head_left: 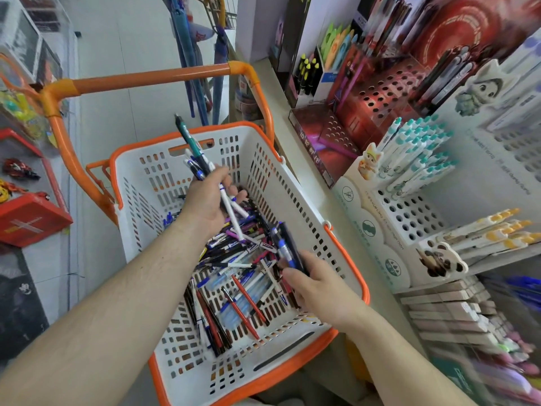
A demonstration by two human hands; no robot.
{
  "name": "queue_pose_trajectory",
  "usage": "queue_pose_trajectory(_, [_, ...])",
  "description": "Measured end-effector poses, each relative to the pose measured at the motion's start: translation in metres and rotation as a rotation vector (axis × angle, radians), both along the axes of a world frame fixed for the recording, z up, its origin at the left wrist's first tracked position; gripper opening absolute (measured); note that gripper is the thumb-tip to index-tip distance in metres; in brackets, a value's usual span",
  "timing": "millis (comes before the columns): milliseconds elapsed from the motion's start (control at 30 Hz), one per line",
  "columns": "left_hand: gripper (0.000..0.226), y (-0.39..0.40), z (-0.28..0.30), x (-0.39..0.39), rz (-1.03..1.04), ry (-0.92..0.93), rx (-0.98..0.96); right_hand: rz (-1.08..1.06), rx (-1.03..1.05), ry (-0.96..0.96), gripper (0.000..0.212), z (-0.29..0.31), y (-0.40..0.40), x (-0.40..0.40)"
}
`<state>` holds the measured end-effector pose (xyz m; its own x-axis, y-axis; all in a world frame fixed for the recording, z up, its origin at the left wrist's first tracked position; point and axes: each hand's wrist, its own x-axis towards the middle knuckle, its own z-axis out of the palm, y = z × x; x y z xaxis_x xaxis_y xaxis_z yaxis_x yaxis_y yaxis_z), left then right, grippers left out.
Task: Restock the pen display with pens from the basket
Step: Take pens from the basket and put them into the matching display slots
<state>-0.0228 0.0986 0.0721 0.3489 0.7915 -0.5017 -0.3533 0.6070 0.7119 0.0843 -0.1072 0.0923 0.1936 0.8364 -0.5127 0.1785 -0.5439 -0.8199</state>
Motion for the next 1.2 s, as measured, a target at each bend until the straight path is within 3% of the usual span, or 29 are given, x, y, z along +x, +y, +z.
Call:
queue_pose_trajectory(100, [0.019, -0.022, 0.004, -0.001, -0.216, 0.059, 0.079, -0.168, 0.059, -0.15, 0.012, 0.003, 0.015, -0.004])
queue_pose_trajectory(200, [0.027, -0.058, 0.009, 0.007, -0.383, 0.08, 0.1, -0.163, 0.078, -0.38, 0.007, 0.005, 0.037, -0.014])
queue_pose_trajectory(300, [0.03, -0.081, 0.01, 0.014, -0.387, 0.079, 0.083, -0.146, 0.099, -0.496, 0.02, 0.012, 0.048, -0.022])
queue_pose_trajectory(433, [0.015, -0.09, 0.009, 0.017, -0.344, 0.085, -0.063, -0.078, 0.104, -0.628, 0.027, 0.014, 0.048, -0.03])
queue_pose_trajectory(533, [0.016, -0.09, 0.011, 0.017, -0.322, 0.066, -0.105, 0.034, 0.064, -0.679, 0.055, 0.015, 0.042, -0.037])
queue_pose_trajectory(600, [0.021, -0.089, 0.011, 0.015, -0.303, 0.085, -0.108, 0.079, 0.032, -0.658, 0.067, 0.019, 0.042, -0.038])
queue_pose_trajectory(667, [0.022, -0.088, 0.01, 0.013, -0.29, 0.106, -0.102, 0.081, 0.05, -0.595, 0.054, 0.027, 0.041, -0.034])
queue_pose_trajectory(733, [0.016, -0.087, 0.009, 0.011, -0.308, 0.129, -0.087, -0.102, 0.109, -0.512, 0.045, 0.034, 0.041, -0.021])
queue_pose_trajectory(800, [0.014, -0.086, 0.011, 0.007, -0.358, 0.143, -0.027, -0.4, 0.17, -0.415, 0.05, 0.038, 0.048, -0.001])
queue_pose_trajectory(867, [0.008, -0.088, 0.011, 0.005, -0.455, 0.15, 0.071, -0.513, 0.202, -0.267, 0.058, 0.045, 0.061, 0.012])
queue_pose_trajectory(900, [0.006, -0.089, 0.011, 0.005, -0.507, 0.164, 0.118, -0.505, 0.219, -0.191, 0.062, 0.047, 0.068, 0.017])
queue_pose_trajectory(967, [0.026, -0.092, 0.01, 0.005, -0.6, 0.207, 0.19, -0.448, 0.257, -0.08, 0.061, 0.052, 0.083, 0.023])
queue_pose_trajectory(1067, [0.035, -0.093, 0.009, 0.004, -0.676, 0.246, 0.234, -0.356, 0.277, -0.149, 0.027, 0.063, 0.101, 0.018])
queue_pose_trajectory(1133, [0.045, -0.092, 0.009, 0.003, -0.716, 0.264, 0.249, -0.386, 0.224, -0.152, 0.027, 0.061, 0.107, 0.015])
queue_pose_trajectory(1200, [0.042, -0.091, 0.009, 0.001, -0.742, 0.274, 0.288, -0.379, 0.195, -0.091, 0.022, 0.057, 0.108, 0.012])
